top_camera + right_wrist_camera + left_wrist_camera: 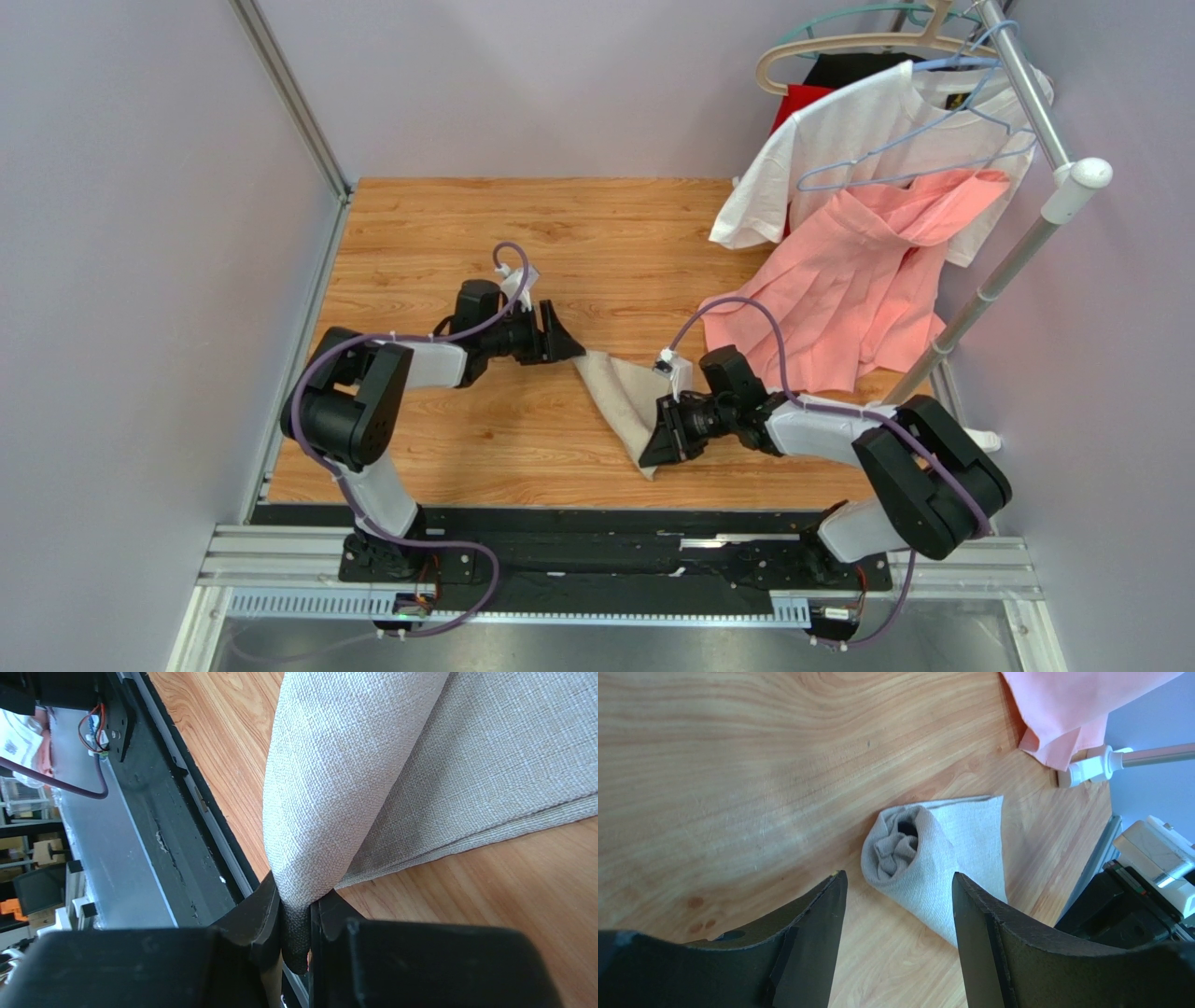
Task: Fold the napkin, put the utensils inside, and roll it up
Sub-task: Roll the napkin with the utensil
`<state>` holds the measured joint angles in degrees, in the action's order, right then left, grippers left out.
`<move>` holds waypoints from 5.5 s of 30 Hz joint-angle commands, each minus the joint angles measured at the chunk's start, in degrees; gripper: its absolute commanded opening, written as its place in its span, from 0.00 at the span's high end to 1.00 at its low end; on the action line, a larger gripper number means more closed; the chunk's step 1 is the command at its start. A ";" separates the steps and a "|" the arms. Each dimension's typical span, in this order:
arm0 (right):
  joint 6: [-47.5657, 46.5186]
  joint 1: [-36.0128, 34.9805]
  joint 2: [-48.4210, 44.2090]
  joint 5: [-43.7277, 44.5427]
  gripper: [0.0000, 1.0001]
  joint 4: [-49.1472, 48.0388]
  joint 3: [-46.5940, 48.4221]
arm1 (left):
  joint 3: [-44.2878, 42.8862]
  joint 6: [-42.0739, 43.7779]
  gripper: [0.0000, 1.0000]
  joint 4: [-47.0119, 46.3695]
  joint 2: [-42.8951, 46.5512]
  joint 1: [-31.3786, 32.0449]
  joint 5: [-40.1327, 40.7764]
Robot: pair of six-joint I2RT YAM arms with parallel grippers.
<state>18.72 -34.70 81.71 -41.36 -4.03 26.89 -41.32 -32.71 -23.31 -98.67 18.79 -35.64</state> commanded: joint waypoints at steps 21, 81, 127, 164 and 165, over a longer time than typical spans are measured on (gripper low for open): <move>2.82 5.60 4.34 -3.82 0.74 -0.91 -1.06 | -5.87 0.01 1.00 -3.26 -5.48 3.80 -2.95; -8.88 -20.51 10.67 37.69 0.66 9.06 21.19 | -6.59 1.69 0.37 24.54 8.05 1.35 6.10; -7.02 -0.63 21.92 -0.57 0.41 8.50 27.77 | -0.07 5.55 0.99 12.67 4.37 0.29 2.15; -23.99 -27.00 13.64 53.66 0.22 13.97 29.80 | -12.03 7.31 1.00 27.79 -4.33 0.29 1.36; -23.99 -27.00 14.00 54.10 0.22 13.96 29.79 | -12.03 7.31 1.00 27.79 -4.42 0.29 1.27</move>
<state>-3.42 -61.34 93.76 8.14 12.16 55.07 -51.88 -26.72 3.01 -102.39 19.05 -35.14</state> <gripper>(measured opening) 0.781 0.017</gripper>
